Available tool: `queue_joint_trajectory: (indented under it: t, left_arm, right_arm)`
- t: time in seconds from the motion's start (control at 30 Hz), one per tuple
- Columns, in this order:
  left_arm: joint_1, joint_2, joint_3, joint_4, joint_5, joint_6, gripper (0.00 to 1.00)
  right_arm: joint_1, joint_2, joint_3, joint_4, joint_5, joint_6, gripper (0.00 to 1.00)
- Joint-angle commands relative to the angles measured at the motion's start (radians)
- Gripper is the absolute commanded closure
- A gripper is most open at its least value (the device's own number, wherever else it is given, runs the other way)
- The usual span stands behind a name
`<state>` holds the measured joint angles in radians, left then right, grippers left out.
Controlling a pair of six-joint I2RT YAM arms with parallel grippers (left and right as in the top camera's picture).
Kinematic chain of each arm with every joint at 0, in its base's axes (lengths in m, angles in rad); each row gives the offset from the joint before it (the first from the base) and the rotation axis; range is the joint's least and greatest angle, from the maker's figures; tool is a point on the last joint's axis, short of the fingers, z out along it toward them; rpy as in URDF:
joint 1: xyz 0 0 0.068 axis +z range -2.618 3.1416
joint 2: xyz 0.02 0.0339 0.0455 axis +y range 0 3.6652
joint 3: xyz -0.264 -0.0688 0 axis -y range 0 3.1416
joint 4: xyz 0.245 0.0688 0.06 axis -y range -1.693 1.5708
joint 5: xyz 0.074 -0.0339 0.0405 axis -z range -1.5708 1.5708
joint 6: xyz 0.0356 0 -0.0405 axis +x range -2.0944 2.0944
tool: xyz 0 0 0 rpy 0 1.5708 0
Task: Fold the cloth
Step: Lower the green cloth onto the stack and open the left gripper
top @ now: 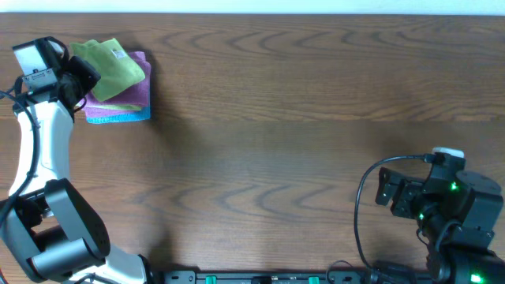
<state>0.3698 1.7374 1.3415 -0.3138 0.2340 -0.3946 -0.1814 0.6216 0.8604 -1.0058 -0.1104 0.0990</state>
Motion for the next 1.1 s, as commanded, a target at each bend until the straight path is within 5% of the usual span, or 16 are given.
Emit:
queue_joint_trajectory:
  t: [0.0, 0.37, 1.07]
  left_arm:
    - [0.014, -0.008, 0.029, -0.004, -0.028, 0.014, 0.91]
    - [0.019, -0.008, 0.029, -0.004, -0.035, 0.015, 0.53]
    - [0.026, -0.095, 0.030, -0.034, 0.041, 0.065, 0.23]
  right_arm:
    - [-0.008, 0.000, -0.004, 0.000, 0.009, 0.012, 0.01]
    - [-0.008, 0.000, -0.004, 0.000, 0.009, 0.012, 0.01]
    - [-0.008, 0.000, -0.004, 0.000, 0.009, 0.012, 0.01]
